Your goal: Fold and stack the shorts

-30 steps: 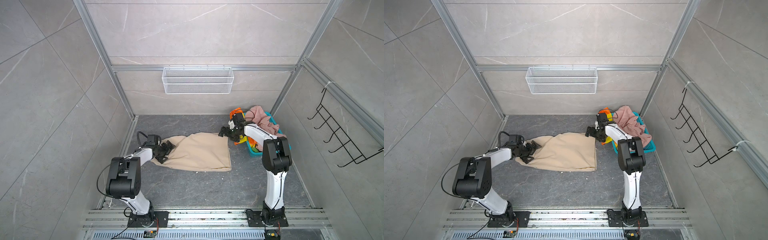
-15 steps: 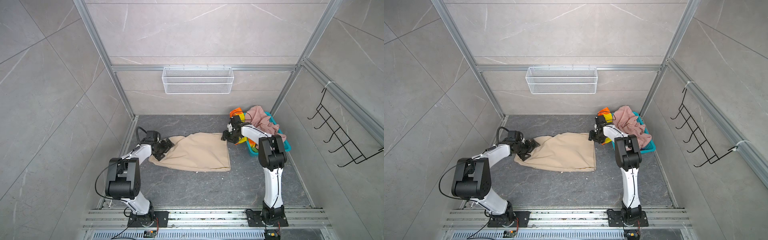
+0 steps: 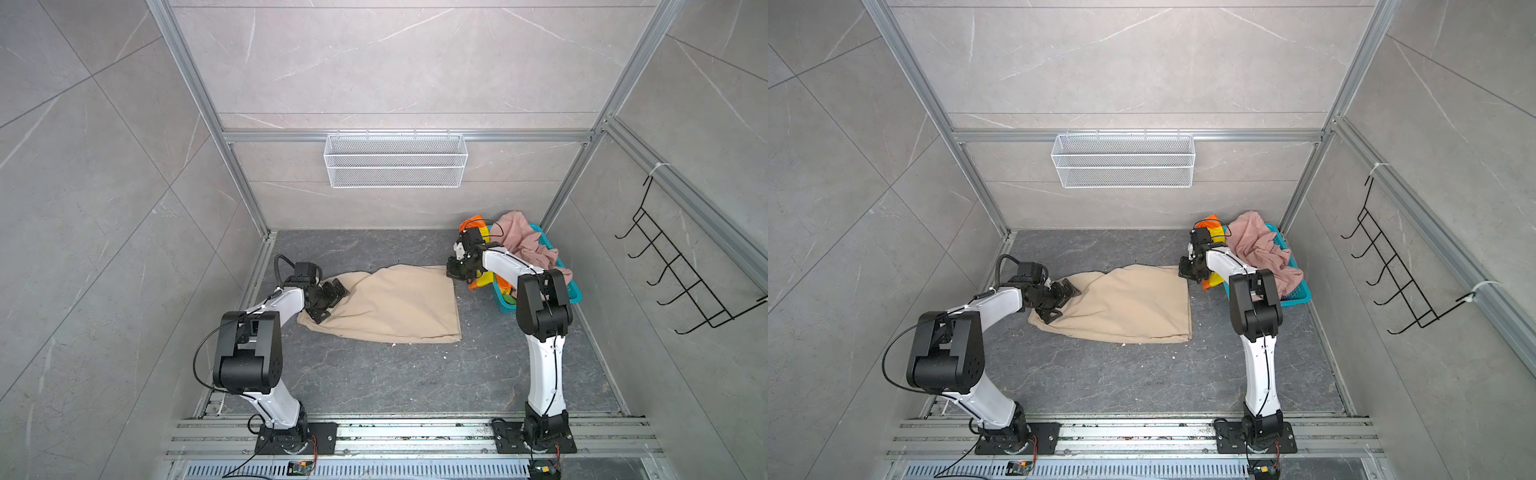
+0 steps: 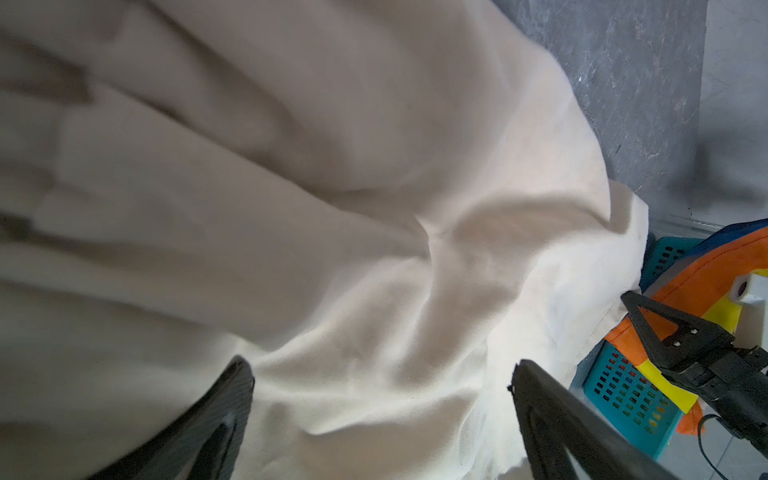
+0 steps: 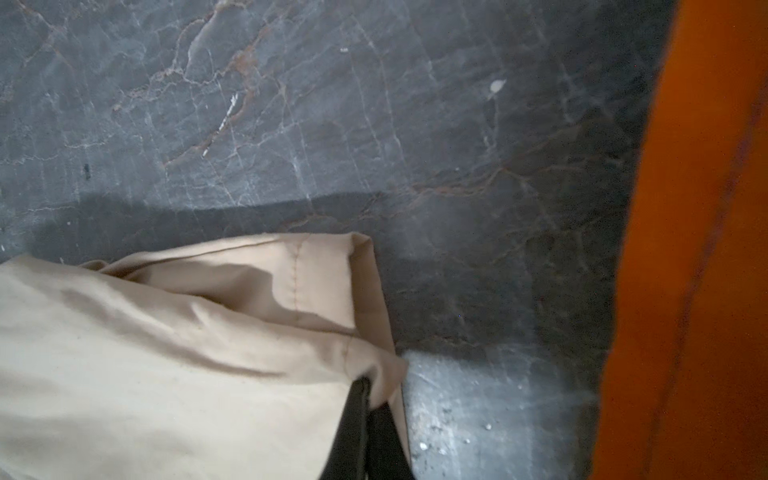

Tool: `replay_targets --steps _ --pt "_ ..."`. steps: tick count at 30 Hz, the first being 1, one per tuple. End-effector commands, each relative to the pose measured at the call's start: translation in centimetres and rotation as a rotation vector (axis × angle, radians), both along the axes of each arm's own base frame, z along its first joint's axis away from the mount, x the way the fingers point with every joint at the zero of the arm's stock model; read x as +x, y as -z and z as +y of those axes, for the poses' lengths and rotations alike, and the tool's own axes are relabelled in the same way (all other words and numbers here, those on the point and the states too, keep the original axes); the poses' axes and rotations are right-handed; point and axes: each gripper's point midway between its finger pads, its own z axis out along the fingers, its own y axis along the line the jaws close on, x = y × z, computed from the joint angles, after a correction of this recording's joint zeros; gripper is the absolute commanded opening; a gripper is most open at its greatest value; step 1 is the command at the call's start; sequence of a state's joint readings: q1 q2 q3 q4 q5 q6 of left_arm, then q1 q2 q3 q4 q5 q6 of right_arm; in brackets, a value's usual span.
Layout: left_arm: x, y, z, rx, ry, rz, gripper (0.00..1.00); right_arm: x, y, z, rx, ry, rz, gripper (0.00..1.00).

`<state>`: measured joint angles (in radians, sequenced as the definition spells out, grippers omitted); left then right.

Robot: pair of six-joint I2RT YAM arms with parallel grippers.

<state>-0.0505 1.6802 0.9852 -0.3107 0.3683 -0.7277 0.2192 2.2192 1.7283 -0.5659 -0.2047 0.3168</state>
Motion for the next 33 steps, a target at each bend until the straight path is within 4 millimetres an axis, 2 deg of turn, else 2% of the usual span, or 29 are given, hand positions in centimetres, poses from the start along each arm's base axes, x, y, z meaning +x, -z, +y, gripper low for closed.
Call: replay_targets --steps 1,4,7,10,15,21,22,23,24,28,31,33 --pt "0.3 -0.4 0.4 0.024 0.016 -0.007 0.99 0.5 -6.0 1.0 0.023 -0.024 -0.113 0.0" --pt "0.2 -0.2 0.5 0.027 0.015 -0.003 0.99 0.9 -9.7 1.3 0.046 -0.017 -0.187 0.0" --pt "0.2 -0.1 0.5 0.029 0.016 0.0 0.99 1.5 -10.9 1.4 0.04 -0.02 -0.201 0.0" --pt "0.2 0.0 0.5 0.032 0.016 0.006 0.99 2.3 -9.2 1.5 0.023 -0.027 -0.17 0.0" --pt "0.1 0.0 0.7 0.044 0.017 0.012 0.99 3.2 -5.1 1.5 -0.005 -0.029 -0.105 0.0" --pt "0.1 -1.0 1.1 0.046 0.009 0.013 0.99 3.9 -2.0 0.7 -0.048 -0.028 -0.051 0.0" --pt "0.2 -1.5 1.2 0.048 0.009 0.006 1.0 3.9 -1.8 0.7 -0.048 -0.027 -0.046 0.07" --pt "0.4 -2.1 1.4 0.055 0.009 -0.006 0.99 3.8 -1.6 0.8 -0.044 -0.032 -0.042 0.22" --pt "0.7 -2.9 1.7 0.067 0.011 -0.026 0.99 3.7 -1.8 1.0 -0.033 -0.038 -0.043 0.32" --pt "1.5 -5.9 4.3 0.205 0.005 -0.092 0.99 2.9 -4.2 1.2 -0.002 -0.046 -0.078 0.58" --pt "1.9 -6.8 6.5 0.201 -0.045 -0.107 0.99 0.9 -6.9 1.3 0.02 -0.055 -0.112 0.79" --pt "2.4 -6.9 6.5 0.119 -0.055 -0.107 0.99 -1.5 -8.3 2.0 0.063 -0.062 -0.131 0.89"
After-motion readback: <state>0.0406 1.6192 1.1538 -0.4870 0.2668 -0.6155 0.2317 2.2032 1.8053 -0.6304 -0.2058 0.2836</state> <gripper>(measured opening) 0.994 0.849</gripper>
